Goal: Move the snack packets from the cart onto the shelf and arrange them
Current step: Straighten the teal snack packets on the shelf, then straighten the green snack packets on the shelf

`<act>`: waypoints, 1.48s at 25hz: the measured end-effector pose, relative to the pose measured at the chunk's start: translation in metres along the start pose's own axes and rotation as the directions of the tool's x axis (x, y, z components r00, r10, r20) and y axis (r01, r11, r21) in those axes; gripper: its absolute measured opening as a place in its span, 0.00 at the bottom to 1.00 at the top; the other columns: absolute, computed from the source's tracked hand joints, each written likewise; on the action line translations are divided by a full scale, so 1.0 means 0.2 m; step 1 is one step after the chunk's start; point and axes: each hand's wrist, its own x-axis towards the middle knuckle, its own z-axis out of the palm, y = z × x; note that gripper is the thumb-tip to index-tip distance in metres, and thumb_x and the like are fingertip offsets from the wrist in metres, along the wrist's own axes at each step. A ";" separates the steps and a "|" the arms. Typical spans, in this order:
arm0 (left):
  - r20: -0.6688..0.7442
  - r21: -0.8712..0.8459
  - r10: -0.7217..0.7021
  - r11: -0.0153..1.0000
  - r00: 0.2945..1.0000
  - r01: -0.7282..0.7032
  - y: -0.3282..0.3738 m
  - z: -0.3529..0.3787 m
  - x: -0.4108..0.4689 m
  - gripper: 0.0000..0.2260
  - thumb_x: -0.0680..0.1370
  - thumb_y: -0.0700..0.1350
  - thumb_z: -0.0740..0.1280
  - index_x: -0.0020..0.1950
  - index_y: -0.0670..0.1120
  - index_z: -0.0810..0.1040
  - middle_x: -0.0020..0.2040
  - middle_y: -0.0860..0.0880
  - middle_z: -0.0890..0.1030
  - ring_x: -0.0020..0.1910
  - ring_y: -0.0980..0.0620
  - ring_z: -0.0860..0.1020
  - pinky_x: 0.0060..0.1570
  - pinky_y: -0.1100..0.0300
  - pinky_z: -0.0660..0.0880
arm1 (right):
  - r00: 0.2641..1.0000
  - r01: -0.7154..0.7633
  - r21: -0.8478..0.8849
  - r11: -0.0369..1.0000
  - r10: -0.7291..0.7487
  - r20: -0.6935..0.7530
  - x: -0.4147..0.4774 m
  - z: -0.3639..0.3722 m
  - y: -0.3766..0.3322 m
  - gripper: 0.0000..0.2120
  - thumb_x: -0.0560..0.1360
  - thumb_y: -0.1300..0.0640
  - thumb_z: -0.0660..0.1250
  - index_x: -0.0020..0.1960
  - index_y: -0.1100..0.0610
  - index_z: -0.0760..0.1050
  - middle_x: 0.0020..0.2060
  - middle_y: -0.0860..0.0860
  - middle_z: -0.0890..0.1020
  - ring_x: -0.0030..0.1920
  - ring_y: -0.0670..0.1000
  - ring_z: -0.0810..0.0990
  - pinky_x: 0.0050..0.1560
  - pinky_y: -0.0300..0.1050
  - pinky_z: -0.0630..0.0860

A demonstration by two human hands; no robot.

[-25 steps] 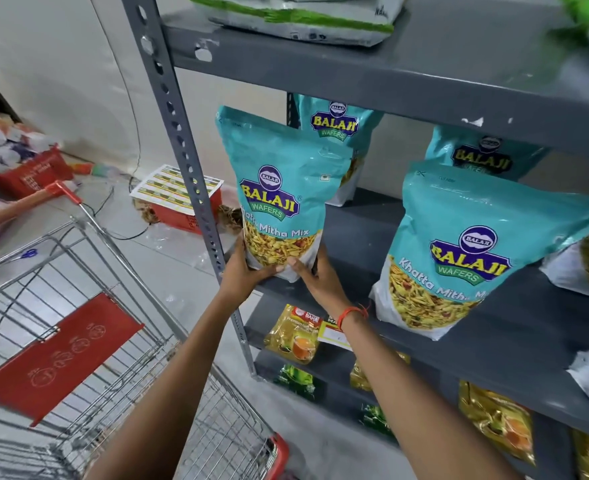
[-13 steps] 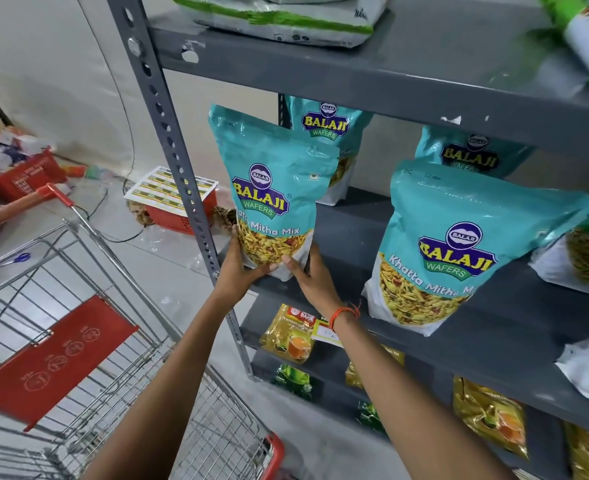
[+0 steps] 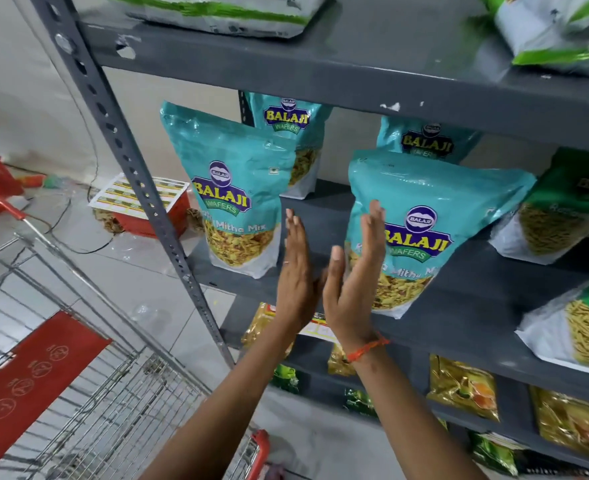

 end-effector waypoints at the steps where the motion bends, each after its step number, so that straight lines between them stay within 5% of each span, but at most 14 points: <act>1: 0.099 -0.082 -0.038 0.996 0.994 0.046 -0.01 0.06 0.01 0.37 0.77 0.59 0.58 0.75 0.45 0.40 0.76 0.51 0.40 0.77 0.56 0.43 0.76 0.61 0.48 | 0.999 0.007 -0.044 0.999 -0.010 -0.047 -0.01 -0.08 0.03 0.23 0.81 0.53 0.54 0.73 0.60 0.55 0.76 0.53 0.56 0.77 0.52 0.52 0.76 0.50 0.54; 4: 0.407 -0.196 -0.178 0.941 0.896 0.275 -0.09 0.20 0.03 0.49 0.68 0.48 0.75 0.76 0.45 0.44 0.77 0.49 0.53 0.75 0.58 0.55 0.72 0.64 0.60 | 0.979 -0.125 -0.162 0.979 0.096 -0.179 -0.05 -0.35 0.23 0.38 0.76 0.42 0.62 0.75 0.60 0.50 0.77 0.52 0.52 0.77 0.56 0.50 0.77 0.52 0.51; 7: 0.507 -0.180 -0.320 0.869 0.800 0.462 -0.14 0.25 0.05 0.37 0.64 0.44 0.79 0.67 0.49 0.63 0.63 0.49 0.75 0.66 0.48 0.72 0.60 0.56 0.72 | 0.876 -0.480 -0.057 0.875 0.476 -0.074 -0.12 -0.50 0.44 0.53 0.63 0.33 0.71 0.76 0.55 0.50 0.75 0.49 0.55 0.76 0.45 0.54 0.76 0.41 0.55; 10: 0.505 -0.190 -0.322 0.864 0.801 0.467 -0.10 0.29 0.05 0.32 0.65 0.40 0.78 0.65 0.48 0.67 0.59 0.49 0.76 0.62 0.49 0.74 0.56 0.59 0.71 | 0.730 -0.668 -0.022 0.744 0.661 0.172 -0.19 -0.53 0.56 0.42 0.60 0.45 0.79 0.67 0.47 0.61 0.61 0.39 0.74 0.65 0.44 0.72 0.65 0.45 0.72; 15: 0.519 -0.143 -0.339 0.871 0.785 0.471 -0.05 0.31 0.06 0.33 0.65 0.44 0.78 0.66 0.47 0.66 0.64 0.47 0.75 0.62 0.50 0.73 0.57 0.59 0.71 | 0.658 -0.742 -0.022 0.670 0.734 0.169 -0.22 -0.56 0.63 0.39 0.58 0.45 0.78 0.63 0.46 0.62 0.55 0.37 0.76 0.59 0.44 0.77 0.61 0.50 0.77; 21: 0.535 -0.120 -0.355 0.867 0.767 0.484 -0.02 0.32 0.04 0.35 0.66 0.46 0.77 0.68 0.48 0.63 0.63 0.51 0.73 0.67 0.47 0.71 0.56 0.58 0.71 | 0.653 -0.745 -0.019 0.667 0.736 0.178 -0.22 -0.57 0.61 0.40 0.61 0.50 0.79 0.66 0.49 0.61 0.57 0.36 0.75 0.62 0.45 0.76 0.62 0.47 0.76; 24: 0.453 -0.280 -0.285 0.854 0.845 0.438 0.02 0.32 -0.01 0.50 0.67 0.58 0.73 0.75 0.56 0.39 0.79 0.54 0.47 0.78 0.51 0.50 0.74 0.50 0.59 | 0.715 -0.698 0.011 0.716 0.695 0.077 -0.22 -0.57 0.54 0.44 0.65 0.39 0.73 0.73 0.48 0.54 0.70 0.44 0.68 0.72 0.45 0.66 0.71 0.50 0.67; 26: 0.319 -0.304 -0.227 0.895 0.920 0.326 0.13 0.33 -0.04 0.45 0.71 0.66 0.63 0.72 0.60 0.32 0.76 0.58 0.33 0.76 0.57 0.37 0.77 0.47 0.46 | 0.809 -0.586 -0.059 0.808 0.580 -0.097 -0.17 -0.57 0.46 0.39 0.72 0.38 0.63 0.75 0.51 0.52 0.75 0.49 0.60 0.76 0.47 0.57 0.75 0.48 0.60; 29: 0.089 -0.049 -0.035 0.998 0.995 0.039 0.36 0.37 -0.08 0.37 0.77 0.64 0.51 0.74 0.49 0.33 0.76 0.49 0.33 0.76 0.54 0.35 0.76 0.53 0.37 | 0.920 -0.365 -0.181 0.913 0.325 -0.218 -0.06 -0.61 0.38 0.29 0.78 0.51 0.58 0.74 0.61 0.53 0.76 0.57 0.58 0.77 0.53 0.55 0.77 0.49 0.55; 32: -0.053 0.041 0.189 0.981 0.981 -0.187 0.54 0.50 -0.12 0.32 0.80 0.55 0.50 0.75 0.41 0.37 0.76 0.49 0.36 0.77 0.50 0.38 0.76 0.54 0.40 | 0.957 -0.228 -0.203 0.952 0.181 -0.227 0.00 -0.74 0.37 0.25 0.79 0.57 0.57 0.73 0.64 0.55 0.74 0.57 0.57 0.77 0.57 0.55 0.75 0.61 0.57; 35: 0.045 -0.042 0.278 0.960 0.960 -0.276 0.71 0.75 -0.18 0.30 0.81 0.48 0.54 0.75 0.39 0.40 0.76 0.50 0.39 0.77 0.51 0.42 0.76 0.60 0.45 | 0.959 -0.222 -0.289 0.931 0.155 -0.237 -0.03 -1.02 0.44 0.28 0.80 0.53 0.57 0.74 0.64 0.53 0.75 0.58 0.55 0.78 0.55 0.50 0.75 0.63 0.54; 37: 0.204 -0.173 0.166 0.976 0.965 -0.132 0.79 0.94 -0.22 0.32 0.80 0.46 0.58 0.76 0.42 0.41 0.77 0.51 0.41 0.77 0.54 0.44 0.72 0.70 0.48 | 0.950 -0.268 -0.337 0.903 0.190 -0.248 -0.07 -1.23 0.53 0.34 0.78 0.47 0.58 0.75 0.62 0.48 0.76 0.61 0.52 0.78 0.55 0.46 0.76 0.61 0.49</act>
